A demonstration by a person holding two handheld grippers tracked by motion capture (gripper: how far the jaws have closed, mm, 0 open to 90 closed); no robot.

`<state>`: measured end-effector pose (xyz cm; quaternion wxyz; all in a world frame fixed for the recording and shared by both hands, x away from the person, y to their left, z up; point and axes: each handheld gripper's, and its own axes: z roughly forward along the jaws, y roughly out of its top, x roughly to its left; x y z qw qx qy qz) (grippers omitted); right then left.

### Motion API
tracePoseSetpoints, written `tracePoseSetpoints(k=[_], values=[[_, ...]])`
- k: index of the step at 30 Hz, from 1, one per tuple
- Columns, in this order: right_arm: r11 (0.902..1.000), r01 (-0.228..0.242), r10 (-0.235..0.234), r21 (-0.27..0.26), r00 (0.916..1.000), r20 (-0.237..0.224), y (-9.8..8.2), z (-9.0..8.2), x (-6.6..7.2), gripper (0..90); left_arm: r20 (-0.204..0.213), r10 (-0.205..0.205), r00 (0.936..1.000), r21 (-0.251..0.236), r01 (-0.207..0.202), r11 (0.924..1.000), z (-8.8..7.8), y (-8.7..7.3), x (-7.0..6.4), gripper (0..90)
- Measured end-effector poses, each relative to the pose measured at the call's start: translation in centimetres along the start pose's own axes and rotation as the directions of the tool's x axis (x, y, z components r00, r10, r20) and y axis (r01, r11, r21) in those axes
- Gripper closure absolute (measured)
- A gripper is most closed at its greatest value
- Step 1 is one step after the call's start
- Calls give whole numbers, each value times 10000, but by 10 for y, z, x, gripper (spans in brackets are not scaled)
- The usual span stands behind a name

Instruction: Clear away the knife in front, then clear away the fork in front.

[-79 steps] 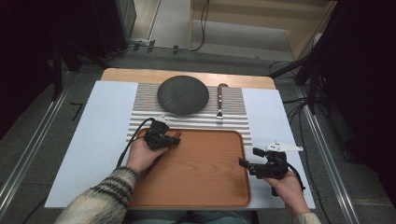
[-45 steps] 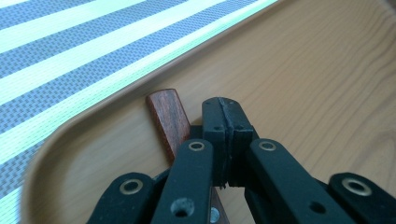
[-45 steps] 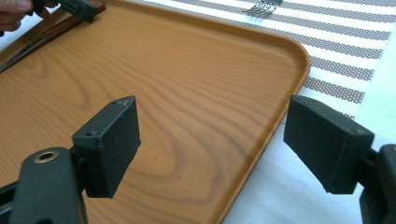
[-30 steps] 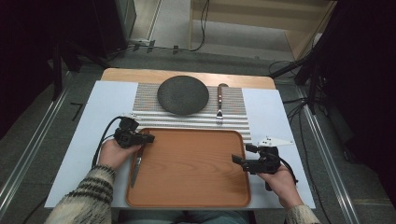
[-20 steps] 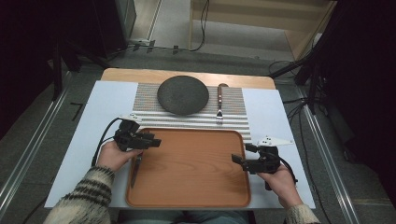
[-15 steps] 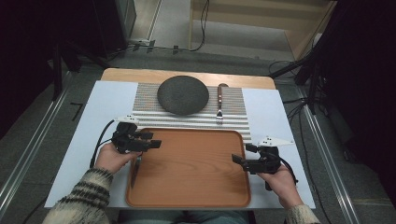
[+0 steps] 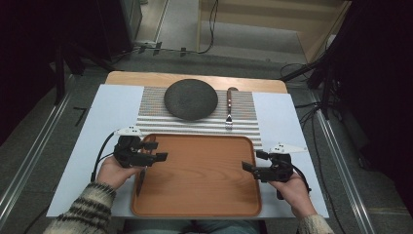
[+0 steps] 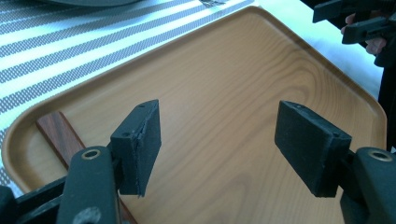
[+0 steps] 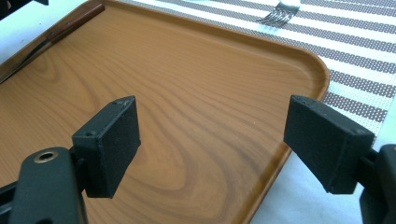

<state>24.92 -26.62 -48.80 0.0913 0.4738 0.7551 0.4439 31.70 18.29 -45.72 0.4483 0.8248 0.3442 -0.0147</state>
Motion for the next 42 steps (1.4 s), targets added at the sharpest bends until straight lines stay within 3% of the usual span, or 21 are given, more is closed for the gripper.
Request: tracePoseSetpoints(k=[12, 22, 25, 31, 35, 38, 42], values=[[9999, 100, -99, 28, 9999, -139, 1, 3, 1, 166, -371, 32, 9993, 59, -30, 10000, -20, -17, -7, 312], [9999, 123, -121, 68, 9997, -192, 0, 2, 2, 166, -528, -228, 9983, -128, 222, 9997, -28, -20, 0, 312], [10000, -18, 18, -2, 9991, -413, 1, 3, 3, 171, -589, -264, 9979, -167, 254, 9995, -30, -20, 1, 311], [9984, 8, -51, -564, 9971, -766, 6, 4, 6, 164, -238, -640, 9977, -421, 629, 9971, -33, -21, 5, 277], [9979, -363, 307, -545, 9945, -1004, 11, 6, 5, 156, -173, -735, 9971, -540, 725, 9959, -32, -22, 6, 277], [9989, -141, 96, -446, 9950, -993, 16, 10, 5, 158, -100, -720, 9974, -464, 715, 9964, -29, -22, 7, 277], [9993, 97, -134, -367, 9949, -999, 21, 13, 2, 158, -350, -610, 9975, -326, 599, 9977, -27, -22, 7, 277]])
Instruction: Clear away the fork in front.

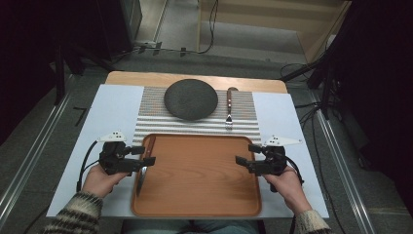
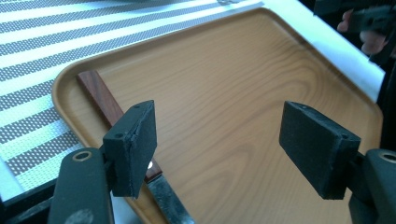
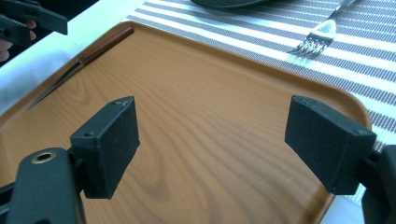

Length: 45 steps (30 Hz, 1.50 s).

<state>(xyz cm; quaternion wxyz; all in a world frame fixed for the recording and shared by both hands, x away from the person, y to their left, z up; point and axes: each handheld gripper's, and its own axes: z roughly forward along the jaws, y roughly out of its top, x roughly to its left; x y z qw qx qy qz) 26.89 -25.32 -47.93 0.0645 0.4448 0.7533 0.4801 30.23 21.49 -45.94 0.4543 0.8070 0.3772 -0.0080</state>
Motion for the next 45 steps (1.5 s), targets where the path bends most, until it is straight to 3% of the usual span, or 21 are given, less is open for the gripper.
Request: tracePoseSetpoints(k=[3, 10, 14, 17, 23, 28, 45], values=[[10000, 93, -93, -20, 10000, 15, 4, 2, -3, 158, 159, -192, 9997, -154, 194, 9997, 0, 0, 2, 262], [9992, 342, -338, -202, 9992, 191, 14, 8, -7, 156, -68, -116, 9999, -30, 116, 9999, -2, -2, 2, 262], [9995, 259, -250, -162, 9984, 513, 19, 15, -11, 151, -151, -93, 9998, 67, 94, 9999, -1, -3, 2, 262], [9987, 193, -155, -462, 9965, 826, 24, 17, -13, 151, -134, -79, 9999, 104, 80, 9999, 0, -3, 1, 262], [9953, 317, -168, -915, 9871, 1591, 31, 24, -16, 153, 4, -103, 9999, 58, 103, 9999, 0, -2, 1, 262], [9948, 262, -86, -982, 9844, 1755, 37, 32, -19, 156, 36, -120, 9999, 40, 120, 9999, 1, -1, 2, 262], [9904, -44, 419, -1379, 9618, 2704, 62, 67, -38, 172, 214, -261, 9994, -23, 262, 9997, 2, -1, 4, 263]])
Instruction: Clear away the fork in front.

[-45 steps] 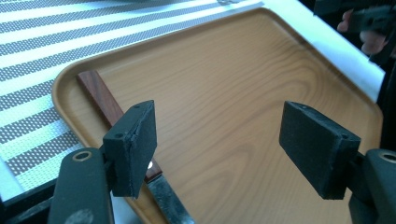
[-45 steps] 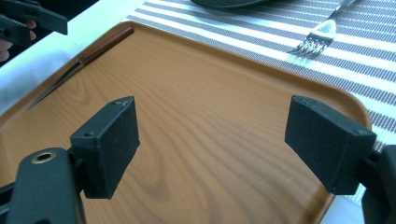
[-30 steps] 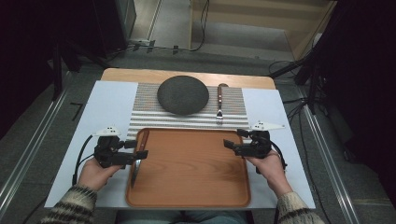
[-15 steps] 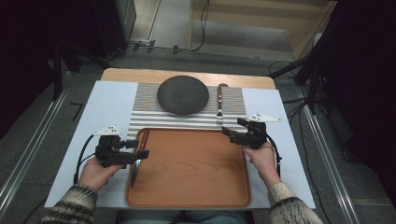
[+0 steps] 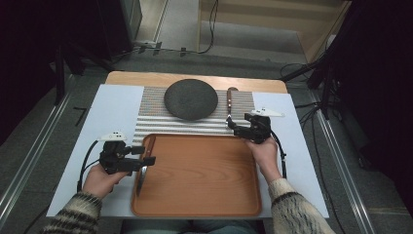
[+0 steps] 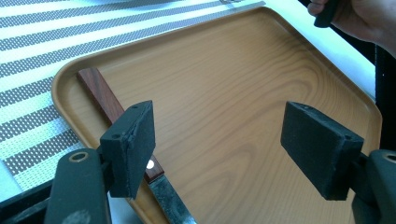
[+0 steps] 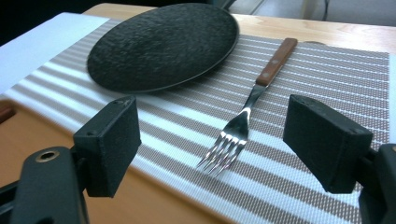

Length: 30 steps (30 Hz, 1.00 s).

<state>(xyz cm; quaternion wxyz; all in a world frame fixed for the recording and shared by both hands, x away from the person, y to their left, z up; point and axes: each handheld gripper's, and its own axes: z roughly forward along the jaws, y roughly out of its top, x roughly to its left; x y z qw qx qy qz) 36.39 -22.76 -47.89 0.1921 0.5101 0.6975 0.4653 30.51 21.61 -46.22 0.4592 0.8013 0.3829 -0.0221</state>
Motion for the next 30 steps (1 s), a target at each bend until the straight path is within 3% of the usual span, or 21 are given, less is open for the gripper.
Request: tracePoseSetpoints(k=[12, 15, 20, 24, 30], values=[[9994, -326, 332, -88, 9970, 701, 14, 27, -14, 185, -78, -2, 10000, -134, 1, 9999, -2, 0, 2, 264], [9976, -670, 679, -149, 9955, 655, 20, 33, -17, 189, -87, 32, 10000, -81, -33, 10000, -1, 0, 1, 264], [9990, -455, 447, 49, 9941, 990, 27, 46, -16, 193, -173, 195, 9997, 137, -193, 9997, 2, 0, -1, 264], [9982, -586, 572, 90, 9915, 1172, 28, 56, -18, 196, -196, 235, 9995, 166, -232, 9996, 2, 0, -1, 264], [9980, -610, 629, -175, 9873, 1456, 33, 66, -19, 213, -206, 226, 9995, 192, -222, 9996, 2, 0, -1, 264]])
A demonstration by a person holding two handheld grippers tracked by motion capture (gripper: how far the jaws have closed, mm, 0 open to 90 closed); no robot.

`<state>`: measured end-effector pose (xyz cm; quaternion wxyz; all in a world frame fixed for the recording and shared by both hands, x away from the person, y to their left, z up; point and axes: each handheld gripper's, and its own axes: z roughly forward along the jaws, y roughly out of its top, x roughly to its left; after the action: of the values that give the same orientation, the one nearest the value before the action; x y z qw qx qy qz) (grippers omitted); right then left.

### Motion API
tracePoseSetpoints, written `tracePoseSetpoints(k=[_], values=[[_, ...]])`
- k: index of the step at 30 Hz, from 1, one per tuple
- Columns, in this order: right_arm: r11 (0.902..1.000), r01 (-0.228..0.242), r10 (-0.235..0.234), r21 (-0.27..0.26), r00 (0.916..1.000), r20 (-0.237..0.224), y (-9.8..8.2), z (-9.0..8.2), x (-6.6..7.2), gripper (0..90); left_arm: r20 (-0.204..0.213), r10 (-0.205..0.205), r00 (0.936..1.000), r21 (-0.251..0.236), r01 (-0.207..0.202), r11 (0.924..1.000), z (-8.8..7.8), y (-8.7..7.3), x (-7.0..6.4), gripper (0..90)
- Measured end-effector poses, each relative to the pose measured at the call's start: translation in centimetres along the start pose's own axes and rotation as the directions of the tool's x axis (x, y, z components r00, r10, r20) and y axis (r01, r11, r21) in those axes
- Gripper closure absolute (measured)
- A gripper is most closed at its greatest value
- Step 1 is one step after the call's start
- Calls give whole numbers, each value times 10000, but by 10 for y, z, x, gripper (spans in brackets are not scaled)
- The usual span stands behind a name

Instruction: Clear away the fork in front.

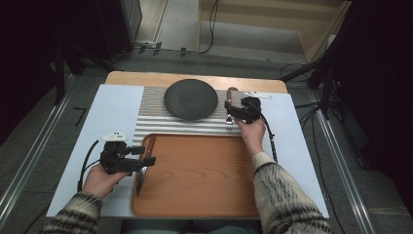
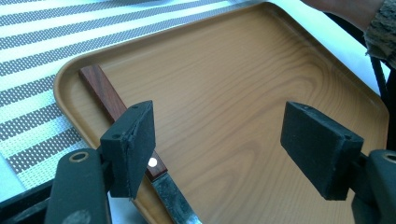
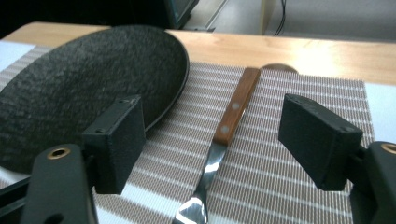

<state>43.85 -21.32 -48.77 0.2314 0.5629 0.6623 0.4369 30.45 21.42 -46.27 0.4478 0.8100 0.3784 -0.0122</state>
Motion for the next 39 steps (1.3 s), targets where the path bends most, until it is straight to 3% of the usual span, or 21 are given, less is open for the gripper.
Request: tracePoseSetpoints(k=[10, 23, 26, 34, 39], values=[[10000, -67, 65, 31, 9988, 487, 11, 23, 0, 214, -8, 254, 9997, 233, -254, 9994, 5, 1, -6, 264], [9995, -313, 303, 73, 9929, 1152, 22, 47, 8, 230, 102, 368, 9993, 155, -370, 9992, 5, 2, -7, 264], [9980, -577, 543, 254, 9912, 1207, 22, 52, 5, 229, 95, 351, 9993, 179, -352, 9992, 5, 2, -8, 264], [9975, -548, 482, 455, 9895, 1360, 24, 55, 0, 235, 58, 410, 9991, 284, -411, 9988, 7, 2, -7, 264], [9939, -607, 468, 918, 9881, 1469, 25, 56, -1, 237, 46, 414, 9991, 275, -415, 9988, 7, 2, -7, 264]])
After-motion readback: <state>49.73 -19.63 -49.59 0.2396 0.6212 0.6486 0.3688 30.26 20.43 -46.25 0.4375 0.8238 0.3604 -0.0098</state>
